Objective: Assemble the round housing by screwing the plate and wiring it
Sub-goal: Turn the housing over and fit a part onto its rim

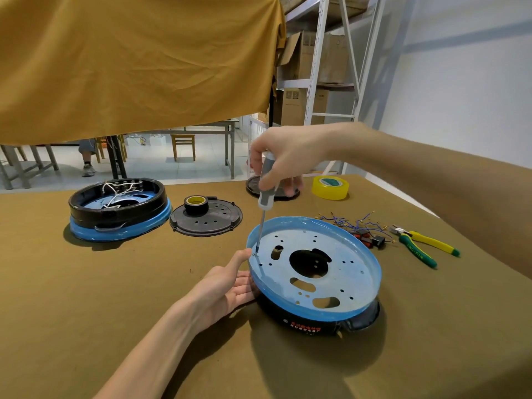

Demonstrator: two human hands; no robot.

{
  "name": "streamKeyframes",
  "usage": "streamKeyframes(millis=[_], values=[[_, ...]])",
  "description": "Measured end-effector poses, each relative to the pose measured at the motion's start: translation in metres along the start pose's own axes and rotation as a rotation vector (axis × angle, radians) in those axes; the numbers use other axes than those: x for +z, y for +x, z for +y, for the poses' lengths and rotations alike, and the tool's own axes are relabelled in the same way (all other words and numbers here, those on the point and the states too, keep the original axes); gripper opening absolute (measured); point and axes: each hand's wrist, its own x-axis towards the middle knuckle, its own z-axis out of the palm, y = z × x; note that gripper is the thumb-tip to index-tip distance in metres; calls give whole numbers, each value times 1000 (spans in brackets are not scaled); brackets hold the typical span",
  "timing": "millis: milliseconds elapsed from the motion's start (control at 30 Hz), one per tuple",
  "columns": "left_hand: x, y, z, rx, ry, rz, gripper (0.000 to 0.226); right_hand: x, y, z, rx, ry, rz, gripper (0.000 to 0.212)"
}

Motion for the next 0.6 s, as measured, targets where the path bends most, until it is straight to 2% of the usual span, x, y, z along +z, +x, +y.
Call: streamKeyframes(millis=[100, 200, 267, 333, 400, 467, 533, 600], values=[[-1, 3, -2, 23, 13, 3, 56, 8, 9, 9, 63, -67, 149, 38], [-1, 4, -3, 40, 23, 14, 55, -1, 6, 17, 86, 90, 57, 27], [-1, 4, -3, 38, 23, 17, 54, -4, 2, 20, 52, 174, 16, 28], [-1, 5, -3, 36, 21, 14, 53, 3, 1, 20, 45, 104, 51, 21], [-1, 4, -2, 35, 17, 13, 52, 8, 1, 16, 52, 9, 94, 34], [0, 4, -3, 39, 22, 12, 53, 5, -3, 13, 33, 52, 52, 26], [-1, 4, -3, 37, 23, 7, 54, -1, -7, 10, 7, 113, 1, 28], [-1, 4, -3, 29, 21, 6, 55, 3, -5, 7, 20, 2, 40, 21]])
